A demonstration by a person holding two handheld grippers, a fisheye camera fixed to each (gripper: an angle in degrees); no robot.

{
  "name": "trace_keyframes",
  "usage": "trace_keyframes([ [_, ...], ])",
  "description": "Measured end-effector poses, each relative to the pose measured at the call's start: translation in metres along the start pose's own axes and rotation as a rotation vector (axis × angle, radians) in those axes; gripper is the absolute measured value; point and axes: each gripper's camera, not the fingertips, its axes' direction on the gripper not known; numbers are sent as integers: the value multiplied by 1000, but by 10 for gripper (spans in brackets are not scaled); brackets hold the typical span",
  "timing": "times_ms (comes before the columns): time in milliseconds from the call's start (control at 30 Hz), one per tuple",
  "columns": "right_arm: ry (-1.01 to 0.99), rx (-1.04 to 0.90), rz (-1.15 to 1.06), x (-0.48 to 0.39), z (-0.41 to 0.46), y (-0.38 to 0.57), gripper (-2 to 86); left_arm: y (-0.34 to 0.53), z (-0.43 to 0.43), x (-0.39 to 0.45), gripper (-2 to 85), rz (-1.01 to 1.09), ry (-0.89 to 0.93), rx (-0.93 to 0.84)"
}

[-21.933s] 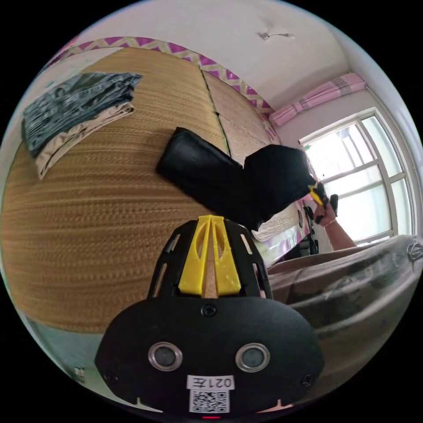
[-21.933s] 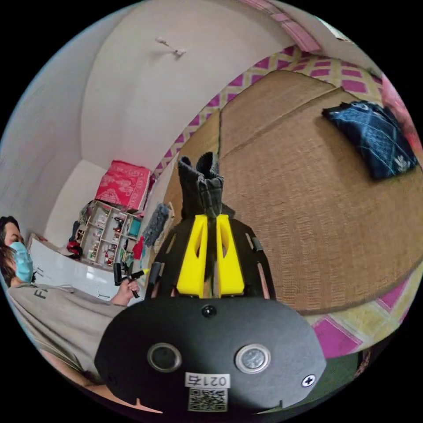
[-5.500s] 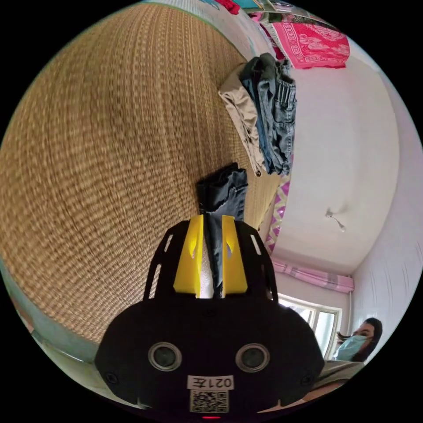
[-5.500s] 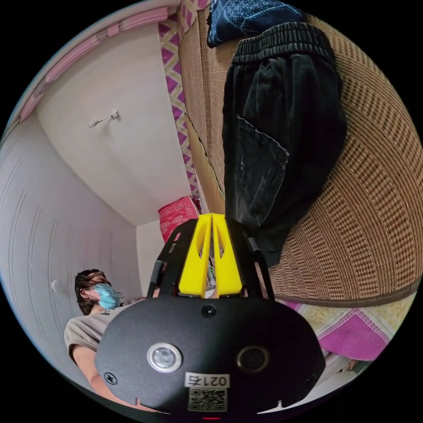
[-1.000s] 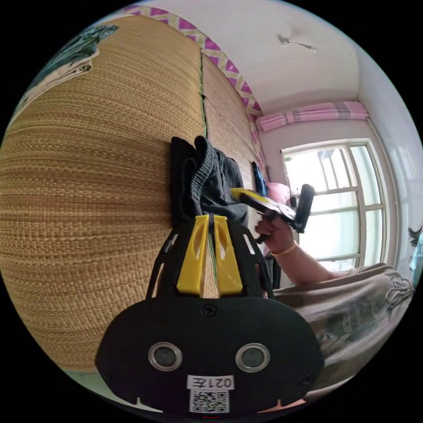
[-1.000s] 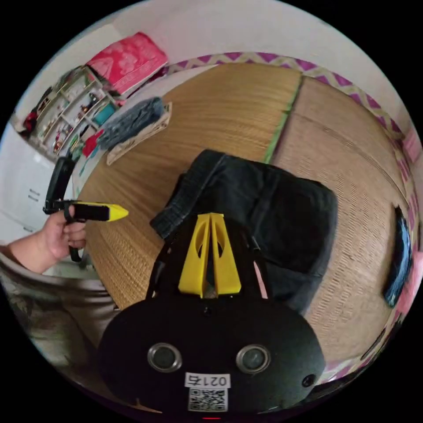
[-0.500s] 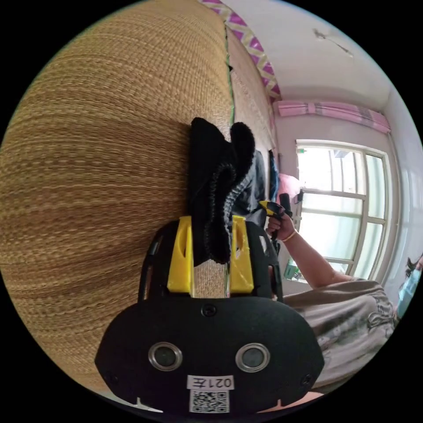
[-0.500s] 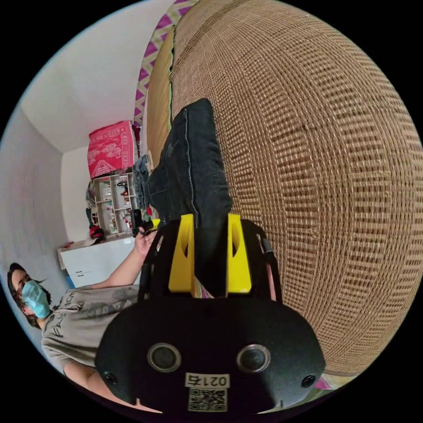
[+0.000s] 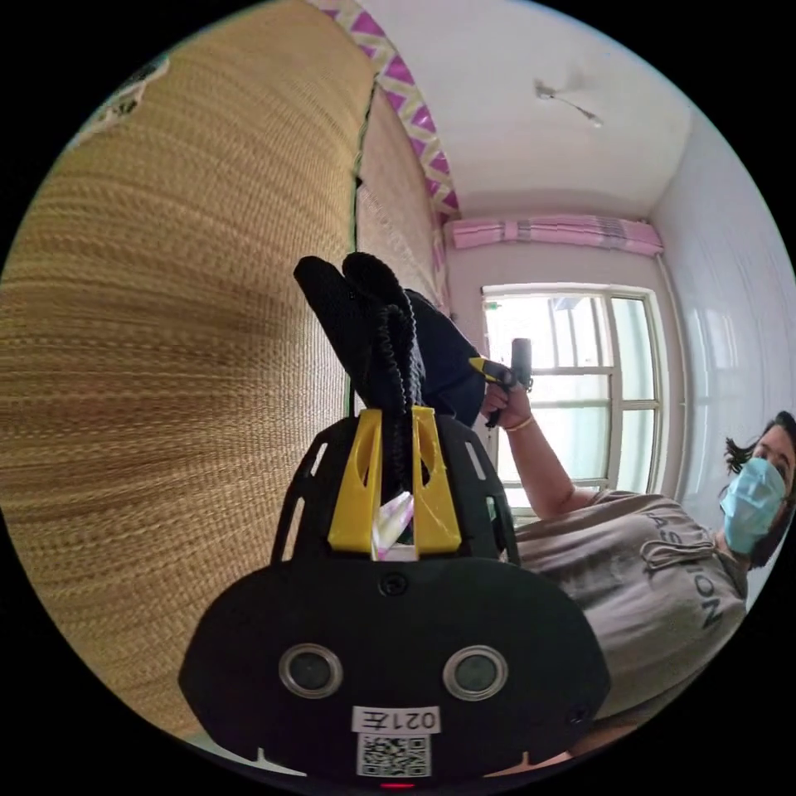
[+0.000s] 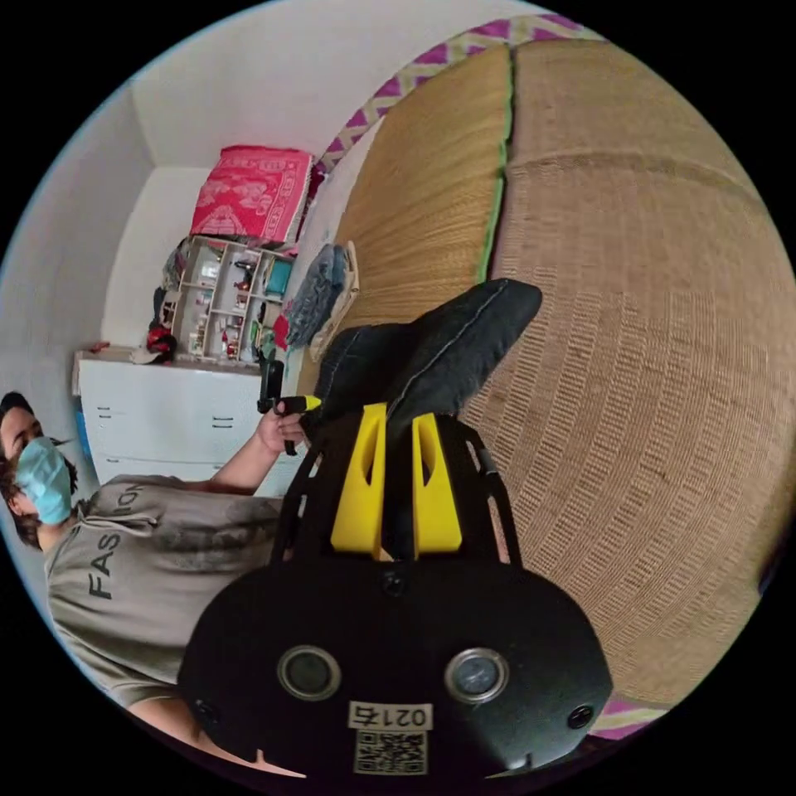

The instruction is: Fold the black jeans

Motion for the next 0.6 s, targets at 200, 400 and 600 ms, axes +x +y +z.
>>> trace_keyframes([
  [200,-71,-33,-244,-109,37,-108,50,33,-150,35,53,68,-59,296],
  [400,-154,-39,-423,-209,112,-231,60,54,-290,56,60,70,-215,592],
  [600,-48,-87,-352,-210,162,-274,52,60,-327,-69,111,-293,-141,711],
])
